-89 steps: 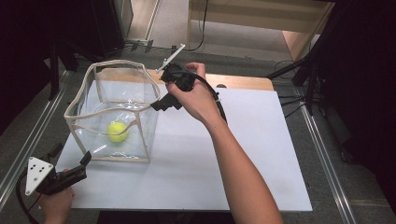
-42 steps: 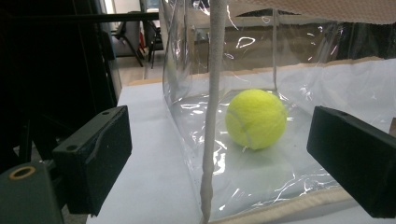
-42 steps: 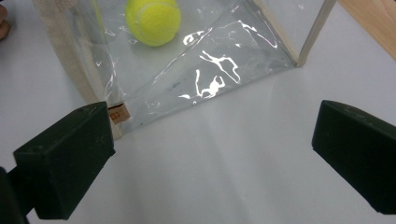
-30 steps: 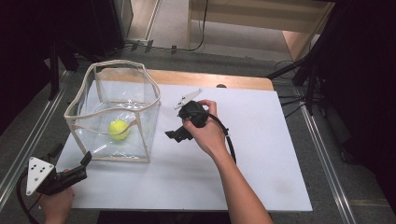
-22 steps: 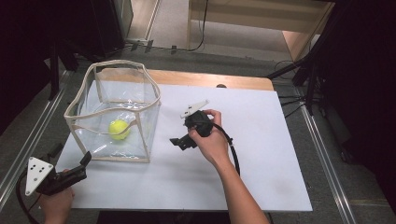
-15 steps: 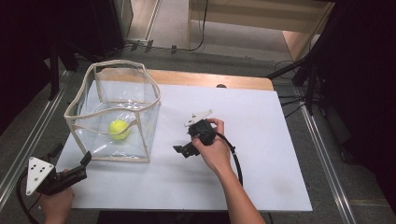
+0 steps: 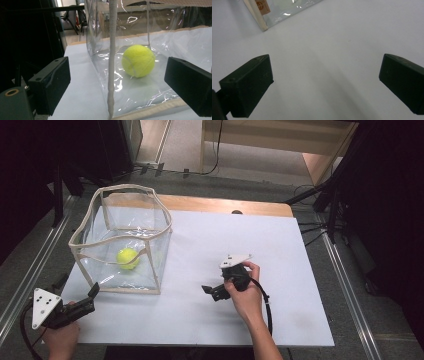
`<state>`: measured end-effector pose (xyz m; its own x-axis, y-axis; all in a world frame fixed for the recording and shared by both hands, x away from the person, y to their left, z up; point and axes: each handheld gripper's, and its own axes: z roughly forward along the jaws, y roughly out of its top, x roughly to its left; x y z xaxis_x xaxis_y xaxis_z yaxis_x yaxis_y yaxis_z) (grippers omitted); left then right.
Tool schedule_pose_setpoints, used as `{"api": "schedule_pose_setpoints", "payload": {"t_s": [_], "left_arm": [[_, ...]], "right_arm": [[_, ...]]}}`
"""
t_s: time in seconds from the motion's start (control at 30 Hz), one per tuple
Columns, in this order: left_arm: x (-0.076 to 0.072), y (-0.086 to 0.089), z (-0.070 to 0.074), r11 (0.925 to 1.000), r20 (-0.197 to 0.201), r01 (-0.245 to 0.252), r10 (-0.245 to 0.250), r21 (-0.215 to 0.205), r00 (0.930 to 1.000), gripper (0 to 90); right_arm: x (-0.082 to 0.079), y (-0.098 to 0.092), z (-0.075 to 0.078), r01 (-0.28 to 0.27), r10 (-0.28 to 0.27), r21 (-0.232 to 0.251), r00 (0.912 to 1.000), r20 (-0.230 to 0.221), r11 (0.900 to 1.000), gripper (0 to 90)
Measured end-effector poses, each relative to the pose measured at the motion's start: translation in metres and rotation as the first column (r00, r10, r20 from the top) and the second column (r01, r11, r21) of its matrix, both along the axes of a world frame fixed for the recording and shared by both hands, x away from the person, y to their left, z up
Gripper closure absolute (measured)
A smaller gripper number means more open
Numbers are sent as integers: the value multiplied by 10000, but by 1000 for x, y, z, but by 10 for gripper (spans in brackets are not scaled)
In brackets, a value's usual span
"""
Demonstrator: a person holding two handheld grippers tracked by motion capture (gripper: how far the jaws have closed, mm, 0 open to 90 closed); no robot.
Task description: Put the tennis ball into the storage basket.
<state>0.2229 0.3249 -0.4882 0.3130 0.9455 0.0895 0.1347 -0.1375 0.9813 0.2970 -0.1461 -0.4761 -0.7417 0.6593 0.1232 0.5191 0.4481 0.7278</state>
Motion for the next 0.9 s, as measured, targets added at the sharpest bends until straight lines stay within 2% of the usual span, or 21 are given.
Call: {"api": "schedule_pose_setpoints", "payload": {"t_s": [0.23,0.47,0.57,0.77,0.9], "left_arm": [[0,0,0,10000,-13,-25,25,6,10000,69],[0,1,0,10000,-9,-18,18,-66,10000,69],[0,0,0,10000,-3,-15,15,-69,10000,69],[0,0,0,10000,3,-31,31,-73,10000,69],[0,0,0,10000,7,-20,20,-47,10000,69]], "right_arm": [[-10,-18,-5,328,-328,54,9994,-54,9994,0],[-18,-38,-12,630,-631,156,9980,78,9979,0],[-23,-52,-14,934,-938,363,9955,101,9950,0],[-28,-69,-15,1315,-1321,376,9911,145,9906,0],[-32,-88,-18,1738,-1750,439,9842,260,9838,0]]}}
